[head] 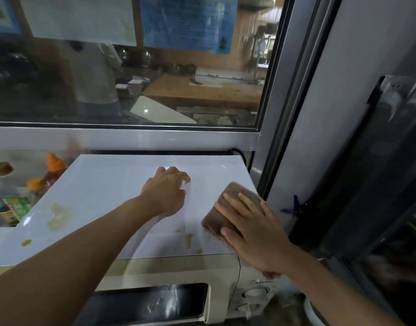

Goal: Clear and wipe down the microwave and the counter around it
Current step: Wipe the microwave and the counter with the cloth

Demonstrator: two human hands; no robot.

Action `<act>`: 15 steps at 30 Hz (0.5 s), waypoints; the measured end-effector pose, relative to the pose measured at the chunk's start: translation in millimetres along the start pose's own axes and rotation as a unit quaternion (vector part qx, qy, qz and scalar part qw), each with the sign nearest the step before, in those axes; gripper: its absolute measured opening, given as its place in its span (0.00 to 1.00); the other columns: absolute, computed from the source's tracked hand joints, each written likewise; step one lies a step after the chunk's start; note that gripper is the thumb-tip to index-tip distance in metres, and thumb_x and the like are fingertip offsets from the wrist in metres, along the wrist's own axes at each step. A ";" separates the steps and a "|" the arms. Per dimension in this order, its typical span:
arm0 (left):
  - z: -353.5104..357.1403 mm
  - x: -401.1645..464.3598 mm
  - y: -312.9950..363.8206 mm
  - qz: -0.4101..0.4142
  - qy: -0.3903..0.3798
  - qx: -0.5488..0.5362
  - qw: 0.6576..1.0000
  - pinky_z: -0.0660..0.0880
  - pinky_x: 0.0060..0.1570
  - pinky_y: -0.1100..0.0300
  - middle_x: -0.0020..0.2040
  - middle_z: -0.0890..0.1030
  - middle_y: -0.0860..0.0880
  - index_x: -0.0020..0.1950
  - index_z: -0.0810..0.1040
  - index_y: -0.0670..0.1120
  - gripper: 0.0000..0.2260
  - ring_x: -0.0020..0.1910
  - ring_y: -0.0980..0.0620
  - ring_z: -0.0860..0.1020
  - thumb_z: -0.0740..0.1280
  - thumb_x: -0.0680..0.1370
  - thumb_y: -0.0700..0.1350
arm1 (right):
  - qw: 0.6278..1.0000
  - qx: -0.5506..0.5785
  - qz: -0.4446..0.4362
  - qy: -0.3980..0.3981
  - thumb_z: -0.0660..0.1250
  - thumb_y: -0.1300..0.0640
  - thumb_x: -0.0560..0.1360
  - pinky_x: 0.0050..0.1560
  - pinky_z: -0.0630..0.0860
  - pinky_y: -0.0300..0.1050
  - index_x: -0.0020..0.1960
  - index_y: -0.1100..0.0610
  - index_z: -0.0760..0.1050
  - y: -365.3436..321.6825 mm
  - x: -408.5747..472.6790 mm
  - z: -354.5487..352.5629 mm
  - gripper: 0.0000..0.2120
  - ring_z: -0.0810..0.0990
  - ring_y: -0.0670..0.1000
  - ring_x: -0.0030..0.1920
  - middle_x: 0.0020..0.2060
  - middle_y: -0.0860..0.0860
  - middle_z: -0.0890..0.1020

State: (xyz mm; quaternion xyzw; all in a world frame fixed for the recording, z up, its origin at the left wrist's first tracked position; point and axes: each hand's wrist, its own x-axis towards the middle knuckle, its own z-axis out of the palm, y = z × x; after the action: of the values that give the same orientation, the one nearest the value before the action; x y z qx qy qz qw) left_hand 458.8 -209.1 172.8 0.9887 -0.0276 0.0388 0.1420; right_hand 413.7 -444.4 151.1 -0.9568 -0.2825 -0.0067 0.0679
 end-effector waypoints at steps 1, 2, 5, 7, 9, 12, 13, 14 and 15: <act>-1.7 3.6 -3.7 -0.019 0.007 0.000 1.000 0.68 0.63 0.47 0.68 0.69 0.51 0.66 0.70 0.53 0.17 0.66 0.44 0.63 0.58 0.77 0.46 | 1.000 0.004 -0.003 -0.005 0.35 0.32 0.71 0.74 0.37 0.58 0.72 0.33 0.42 3.5 3.3 -2.8 0.30 0.37 0.45 0.75 0.75 0.37 0.43; -3.1 7.5 -7.4 -0.040 0.012 -0.004 0.999 0.67 0.63 0.47 0.69 0.69 0.51 0.66 0.70 0.53 0.17 0.67 0.44 0.62 0.58 0.77 0.46 | 1.000 0.009 -0.006 -0.007 0.37 0.31 0.71 0.74 0.38 0.58 0.73 0.33 0.44 8.3 12.9 -6.4 0.30 0.38 0.45 0.75 0.76 0.37 0.45; -2.5 18.3 -14.9 -0.062 -0.001 -0.022 0.998 0.65 0.62 0.47 0.70 0.68 0.54 0.65 0.69 0.54 0.17 0.69 0.43 0.60 0.58 0.76 0.47 | 0.999 0.036 0.016 -0.023 0.45 0.33 0.76 0.74 0.40 0.59 0.74 0.36 0.48 27.7 59.0 -13.3 0.27 0.40 0.46 0.76 0.76 0.38 0.47; -0.6 23.6 -18.8 -0.060 -0.010 -0.024 0.998 0.65 0.61 0.48 0.69 0.69 0.55 0.64 0.69 0.55 0.16 0.68 0.43 0.60 0.58 0.76 0.48 | 0.999 0.029 0.029 -0.017 0.48 0.35 0.77 0.74 0.45 0.59 0.75 0.39 0.51 42.0 93.4 -13.1 0.27 0.42 0.48 0.76 0.76 0.40 0.49; 1.3 28.0 -24.1 -0.051 -0.022 -0.014 0.998 0.66 0.62 0.48 0.68 0.70 0.55 0.64 0.69 0.55 0.15 0.67 0.44 0.62 0.58 0.76 0.50 | 0.999 0.018 0.036 -0.009 0.48 0.35 0.77 0.74 0.49 0.59 0.75 0.41 0.52 53.9 123.0 -11.5 0.28 0.45 0.51 0.76 0.76 0.43 0.52; 4.2 31.2 -31.3 -0.039 -0.034 0.000 0.999 0.65 0.64 0.47 0.68 0.70 0.55 0.64 0.68 0.56 0.16 0.66 0.45 0.64 0.57 0.76 0.52 | 0.998 0.019 0.055 -0.007 0.47 0.36 0.78 0.73 0.50 0.59 0.75 0.42 0.53 63.9 156.1 -7.4 0.27 0.47 0.53 0.76 0.76 0.44 0.53; 5.2 31.6 -32.9 -0.038 -0.035 -0.001 0.999 0.65 0.64 0.47 0.68 0.70 0.55 0.64 0.67 0.56 0.16 0.66 0.45 0.64 0.57 0.76 0.52 | 0.998 0.008 0.058 -0.002 0.47 0.36 0.78 0.73 0.49 0.59 0.75 0.42 0.53 64.0 164.1 -6.5 0.27 0.47 0.53 0.76 0.76 0.44 0.53; 5.7 31.7 -34.2 -0.036 -0.034 -0.002 0.999 0.65 0.64 0.47 0.68 0.70 0.55 0.64 0.67 0.56 0.17 0.66 0.46 0.64 0.57 0.76 0.52 | 0.998 -0.004 0.057 0.003 0.46 0.36 0.78 0.73 0.48 0.59 0.75 0.42 0.53 62.2 170.4 -5.8 0.27 0.48 0.53 0.76 0.76 0.44 0.53; 6.1 31.5 -35.1 -0.036 -0.034 -0.004 0.999 0.65 0.64 0.48 0.67 0.70 0.55 0.64 0.67 0.56 0.17 0.66 0.46 0.64 0.57 0.76 0.52 | 0.999 -0.012 0.052 0.004 0.46 0.37 0.78 0.73 0.47 0.60 0.75 0.42 0.53 58.5 175.2 -5.3 0.26 0.48 0.53 0.76 0.76 0.44 0.53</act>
State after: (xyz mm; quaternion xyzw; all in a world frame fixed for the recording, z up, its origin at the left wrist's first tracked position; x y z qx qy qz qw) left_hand 492.8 -178.5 159.9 0.9892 0.0027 -0.0006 0.1465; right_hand 592.7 -399.2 157.9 -0.9709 -0.2321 -0.0108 0.0579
